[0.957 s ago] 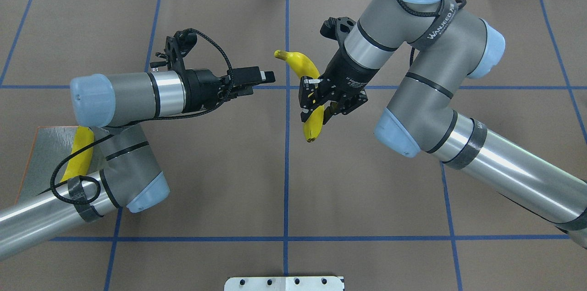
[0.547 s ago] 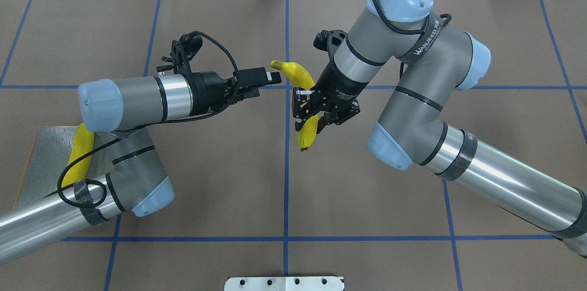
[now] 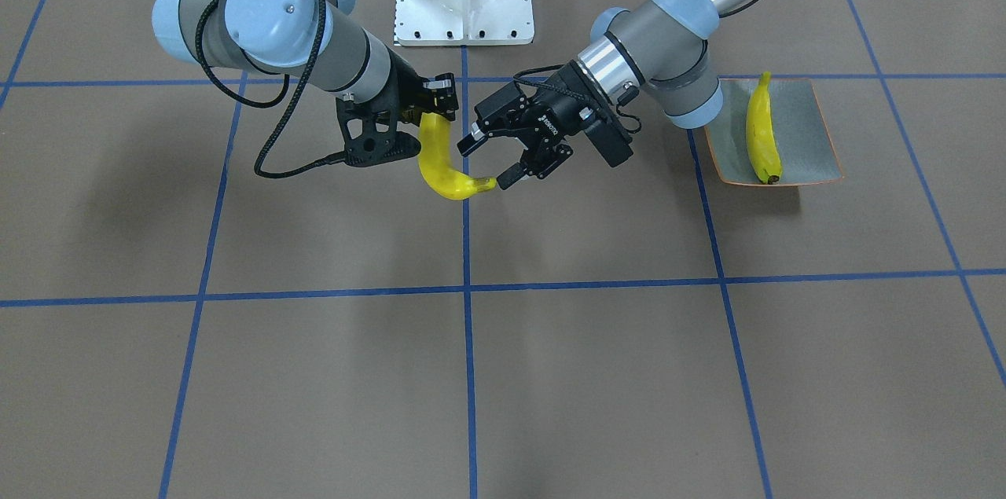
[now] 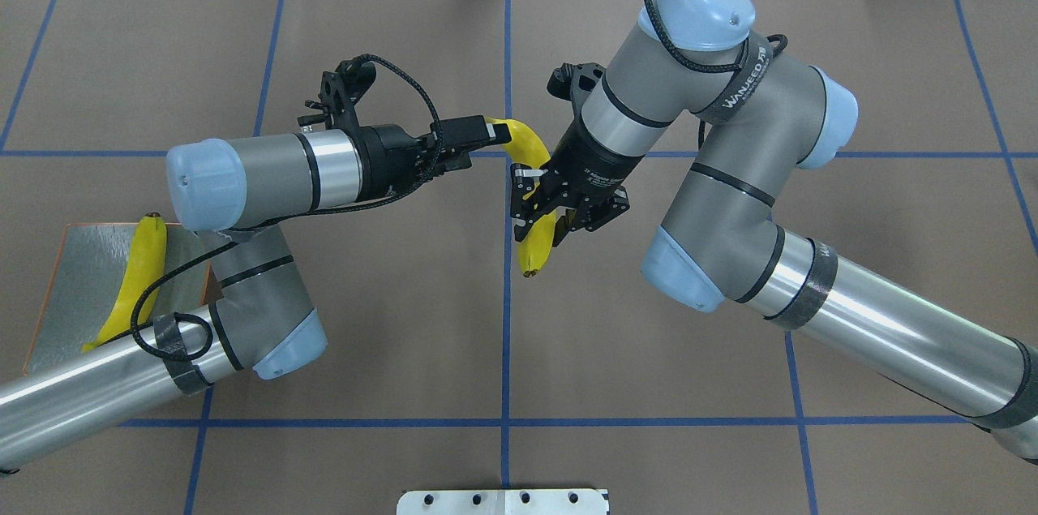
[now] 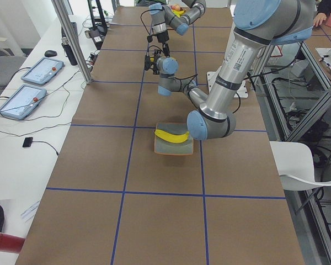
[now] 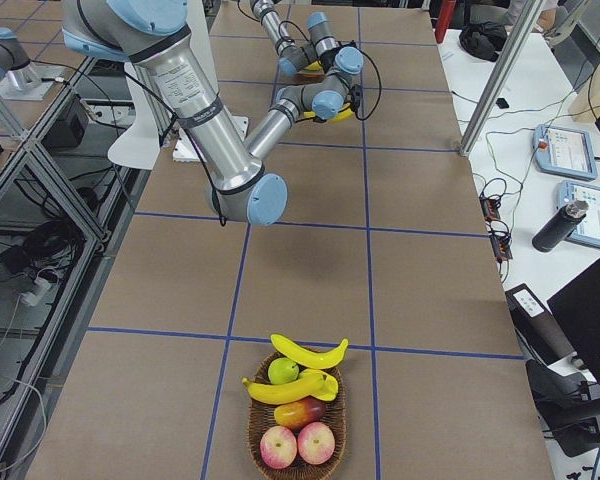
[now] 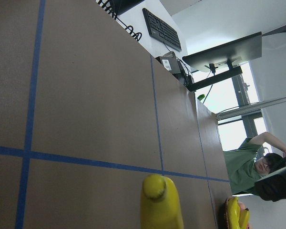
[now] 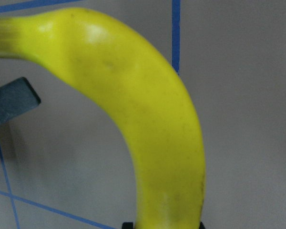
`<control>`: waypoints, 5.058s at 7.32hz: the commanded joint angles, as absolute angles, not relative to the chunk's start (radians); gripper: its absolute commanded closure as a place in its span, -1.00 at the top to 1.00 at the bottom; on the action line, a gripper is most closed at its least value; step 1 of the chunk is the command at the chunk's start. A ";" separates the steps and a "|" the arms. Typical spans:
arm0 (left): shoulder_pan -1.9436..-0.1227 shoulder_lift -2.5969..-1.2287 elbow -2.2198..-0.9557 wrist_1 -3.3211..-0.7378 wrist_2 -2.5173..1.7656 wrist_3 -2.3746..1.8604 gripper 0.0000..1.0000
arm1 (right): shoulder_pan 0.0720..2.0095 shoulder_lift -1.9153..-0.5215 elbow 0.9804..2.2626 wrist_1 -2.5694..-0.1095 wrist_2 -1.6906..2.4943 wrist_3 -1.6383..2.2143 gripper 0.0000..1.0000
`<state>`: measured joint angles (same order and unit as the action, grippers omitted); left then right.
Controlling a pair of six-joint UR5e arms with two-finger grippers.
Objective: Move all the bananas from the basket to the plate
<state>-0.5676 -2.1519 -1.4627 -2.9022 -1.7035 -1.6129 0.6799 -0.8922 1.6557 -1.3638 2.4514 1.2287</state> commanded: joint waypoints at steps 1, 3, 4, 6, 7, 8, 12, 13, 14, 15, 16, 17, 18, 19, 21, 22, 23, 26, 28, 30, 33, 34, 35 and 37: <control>-0.563 -2.163 -1.450 -2.902 -1.697 -1.615 1.00 | 0.666 -0.890 1.664 -1.364 2.448 1.230 -1.00; -0.557 -2.174 -1.437 -2.899 -1.697 -1.615 0.99 | 0.660 -0.887 1.664 -1.364 2.447 1.238 -1.00; -0.555 -2.181 -1.436 -2.899 -1.697 -1.618 0.97 | 0.658 -0.882 1.664 -1.364 2.445 1.244 -1.00; -0.546 -2.181 -1.431 -2.899 -1.697 -1.646 0.69 | 0.658 -0.882 1.664 -1.338 2.445 1.264 -1.00; -0.546 -2.183 -1.433 -2.899 -1.697 -1.647 0.50 | 0.654 -0.885 1.661 -1.313 2.445 1.287 -1.00; -0.546 -2.181 -1.431 -2.899 -1.697 -1.655 0.40 | 0.649 -0.887 1.661 -1.312 2.445 1.287 -1.00; -0.545 -2.183 -1.431 -2.896 -1.697 -1.660 0.03 | 0.638 -0.887 1.660 -1.312 2.424 1.287 -1.00; -0.543 -2.183 -1.431 -2.895 -1.697 -1.660 -0.07 | 0.638 -0.888 1.660 -1.312 2.424 1.287 -1.00; -0.543 -2.183 -1.433 -2.895 -1.697 -1.660 -0.13 | 0.638 -0.888 1.660 -1.312 2.425 1.287 -1.00; -0.543 -2.183 -1.433 -2.895 -1.697 -1.660 -0.19 | 0.640 -0.888 1.660 -1.312 2.424 1.287 -1.00; -0.543 -2.183 -1.433 -2.895 -1.697 -1.660 -0.50 | 0.638 -0.888 1.661 -1.312 2.425 1.287 -1.00; -0.543 -2.183 -1.433 -2.893 -1.697 -1.661 -0.99 | 0.640 -0.890 1.661 -1.312 2.425 1.287 -1.00; -0.542 -2.183 -1.433 -2.890 -1.697 -1.663 -1.00 | 0.640 -0.891 1.661 -1.312 2.425 1.287 -1.00; -0.541 -2.183 -1.433 -2.889 -1.697 -1.675 -1.00 | 0.640 -0.891 1.661 -1.312 2.425 1.290 0.68; -0.543 -2.181 -1.436 -2.888 -1.697 -1.684 -1.00 | 0.641 -0.891 1.663 -1.312 2.425 1.292 1.00; -0.543 -2.180 -1.436 -2.888 -1.697 -1.684 -1.00 | 0.641 -0.891 1.664 -1.312 2.425 1.292 1.00; -0.543 -2.178 -1.436 -2.885 -1.698 -1.684 -1.00 | 0.646 -0.894 1.677 -1.312 2.424 1.295 1.00; -0.572 -2.172 -1.465 -2.774 -1.709 -1.683 -1.00 | 0.790 -0.942 1.709 -1.316 2.465 1.279 1.00; -0.673 -2.149 -1.602 -2.481 -1.803 -1.664 -1.00 | 0.895 -1.004 1.756 -1.318 2.511 1.276 1.00; -0.794 -2.050 -1.785 -2.184 -1.937 -1.460 -1.00 | 0.994 -1.063 1.764 -1.321 2.505 1.275 1.00; -0.948 -1.846 -1.982 -1.855 -2.046 -1.098 -1.00 | 1.042 -1.141 1.764 -1.327 2.403 1.090 1.00; -0.983 -1.783 -1.996 -1.815 -2.045 -0.977 -1.00 | 1.046 -1.169 1.761 -1.327 2.382 1.057 1.00; -1.027 -1.722 -1.994 -1.803 -2.042 -0.853 -1.00 | 1.048 -1.181 1.761 -1.327 2.369 1.033 1.00; -1.074 -1.633 -1.974 -1.799 -2.005 -0.634 -1.00 | 1.043 -1.200 1.758 -1.328 2.349 1.019 1.00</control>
<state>-1.0468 -1.6860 -1.9846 -1.8047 -2.0294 -0.7593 1.0446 -1.1894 1.7596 -1.3279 2.3605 1.0297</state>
